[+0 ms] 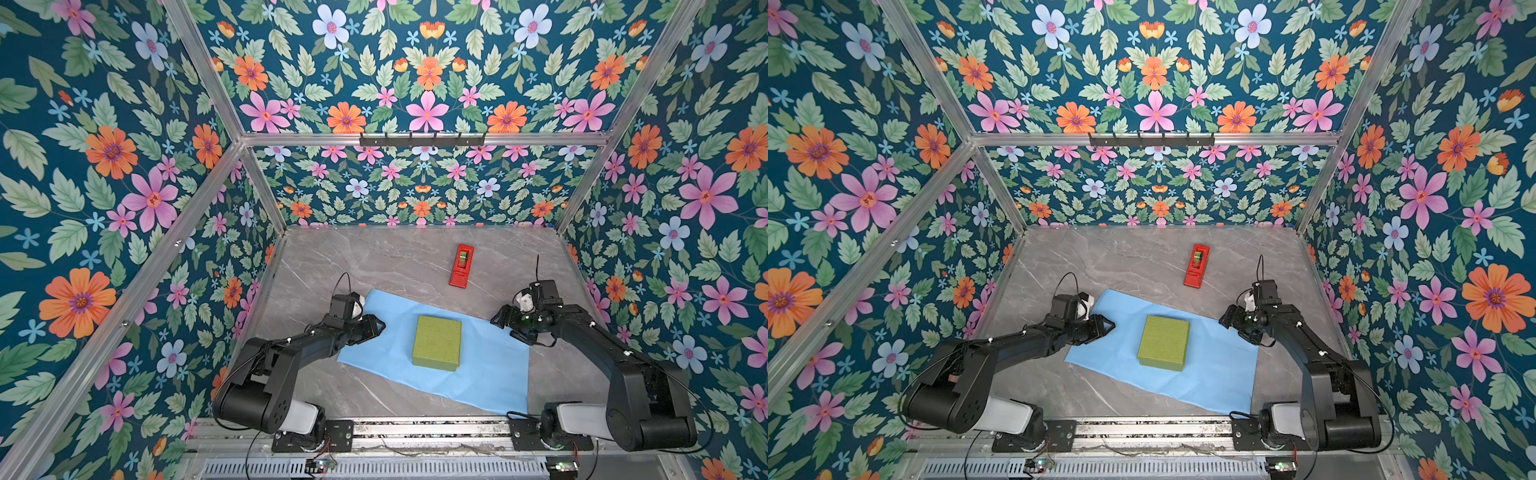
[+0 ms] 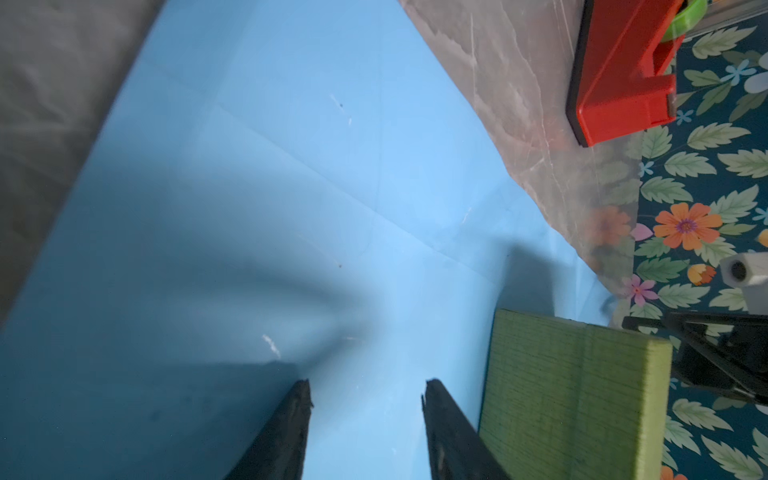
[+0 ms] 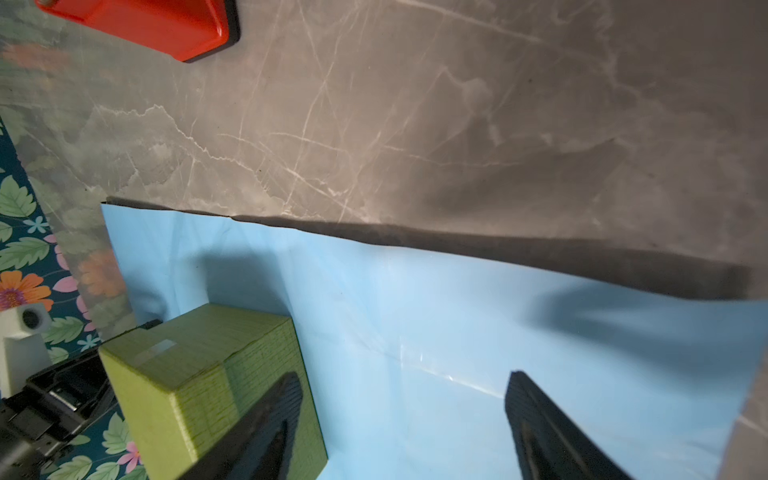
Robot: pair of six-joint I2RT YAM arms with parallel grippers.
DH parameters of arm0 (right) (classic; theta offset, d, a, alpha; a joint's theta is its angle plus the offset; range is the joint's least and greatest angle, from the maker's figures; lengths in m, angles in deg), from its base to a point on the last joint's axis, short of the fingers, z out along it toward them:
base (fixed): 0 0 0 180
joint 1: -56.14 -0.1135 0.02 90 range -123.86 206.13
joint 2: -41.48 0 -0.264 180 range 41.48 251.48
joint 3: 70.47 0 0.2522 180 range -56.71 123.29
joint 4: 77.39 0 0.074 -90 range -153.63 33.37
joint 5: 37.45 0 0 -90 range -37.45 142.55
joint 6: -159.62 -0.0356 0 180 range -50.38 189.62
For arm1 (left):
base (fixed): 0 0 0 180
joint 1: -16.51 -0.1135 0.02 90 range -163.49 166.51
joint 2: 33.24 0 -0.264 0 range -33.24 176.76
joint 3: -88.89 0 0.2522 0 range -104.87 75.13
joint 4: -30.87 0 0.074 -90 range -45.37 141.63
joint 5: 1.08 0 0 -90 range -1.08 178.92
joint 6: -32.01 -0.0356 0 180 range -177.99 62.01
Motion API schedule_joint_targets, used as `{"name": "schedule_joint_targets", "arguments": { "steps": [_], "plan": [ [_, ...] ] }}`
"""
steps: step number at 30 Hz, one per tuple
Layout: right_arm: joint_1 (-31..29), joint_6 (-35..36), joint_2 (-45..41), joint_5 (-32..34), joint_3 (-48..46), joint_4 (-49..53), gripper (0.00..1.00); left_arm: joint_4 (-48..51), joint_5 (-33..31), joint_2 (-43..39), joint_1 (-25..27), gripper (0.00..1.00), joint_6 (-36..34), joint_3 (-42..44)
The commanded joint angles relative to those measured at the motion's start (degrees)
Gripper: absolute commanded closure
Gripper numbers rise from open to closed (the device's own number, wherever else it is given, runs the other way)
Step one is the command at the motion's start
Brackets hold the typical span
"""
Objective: Wrap the gift box in paper
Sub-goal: 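Open both grippers and draw them back beside the box, then move both grippers to opposite sides of the green box and close on it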
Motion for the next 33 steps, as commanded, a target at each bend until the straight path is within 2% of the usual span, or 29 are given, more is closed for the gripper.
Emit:
{"name": "schedule_joint_targets", "arguments": {
  "steps": [1,8,14,21,26,30,33],
  "plan": [
    [-1.14,-0.18,0.91,-2.59,0.58,-0.24,0.24,11.06,-7.97,-0.25,-1.48,0.51,-1.59,1.92],
    [-3.34,-1.87,0.20,-5.33,-2.40,-0.56,0.27,10.21,-7.17,-5.33,-1.85,0.44,0.91,4.06],
    [-3.33,-1.33,4.62,-3.25,-2.40,-2.22,0.29,10.63,-5.93,-9.24,-1.82,0.36,2.03,3.69],
    [-3.10,0.82,10.77,-1.10,2.15,-2.91,0.31,14.01,-7.44,-15.74,-1.81,0.24,2.47,3.88],
    [-2.18,3.35,16.31,0.58,7.01,-2.28,0.32,14.34,-4.94,-22.98,-1.24,0.18,3.16,3.45],
    [-0.84,5.42,20.37,0.84,12.34,-0.82,0.33,12.19,-2.90,-28.04,2.77,0.15,4.82,2.70],
    [-1.06,6.23,19.13,-0.36,14.40,0.90,0.33,12.68,-6.81,-29.52,9.25,0.12,3.79,0.62]
  ]
}}
